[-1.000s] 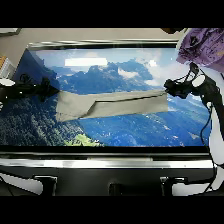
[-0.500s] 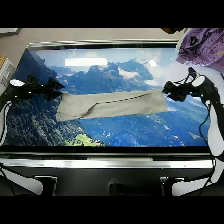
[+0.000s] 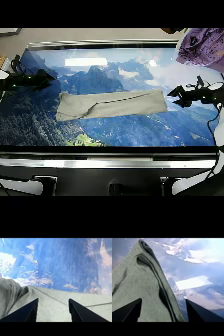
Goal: Fold the clothes and pants, and hang the long-sleeved shirts on hangers.
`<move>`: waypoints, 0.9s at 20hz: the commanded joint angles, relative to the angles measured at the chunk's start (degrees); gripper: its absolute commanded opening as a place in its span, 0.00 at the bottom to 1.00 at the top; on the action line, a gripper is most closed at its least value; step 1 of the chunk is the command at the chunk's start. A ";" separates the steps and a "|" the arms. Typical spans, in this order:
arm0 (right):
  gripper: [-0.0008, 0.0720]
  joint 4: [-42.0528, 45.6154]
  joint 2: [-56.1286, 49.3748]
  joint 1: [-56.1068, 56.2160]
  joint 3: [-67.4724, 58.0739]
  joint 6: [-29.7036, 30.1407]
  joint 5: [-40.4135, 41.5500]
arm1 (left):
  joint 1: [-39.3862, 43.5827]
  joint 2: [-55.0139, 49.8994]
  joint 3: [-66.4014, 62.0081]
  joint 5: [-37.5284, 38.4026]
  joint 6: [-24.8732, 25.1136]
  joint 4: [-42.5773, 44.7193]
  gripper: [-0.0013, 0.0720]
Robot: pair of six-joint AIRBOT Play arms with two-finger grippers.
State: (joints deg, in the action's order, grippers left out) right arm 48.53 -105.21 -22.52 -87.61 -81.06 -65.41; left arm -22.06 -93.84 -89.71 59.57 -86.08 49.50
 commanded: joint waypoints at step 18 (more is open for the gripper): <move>0.06 16.35 13.18 8.79 -8.13 -8.94 -7.06 | 21.77 -7.06 -0.04 -2.54 -7.85 0.26 0.04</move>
State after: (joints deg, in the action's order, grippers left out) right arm 58.24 -97.49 -13.85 -92.55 -84.33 -67.83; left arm -7.99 -97.30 -89.78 59.55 -89.65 50.37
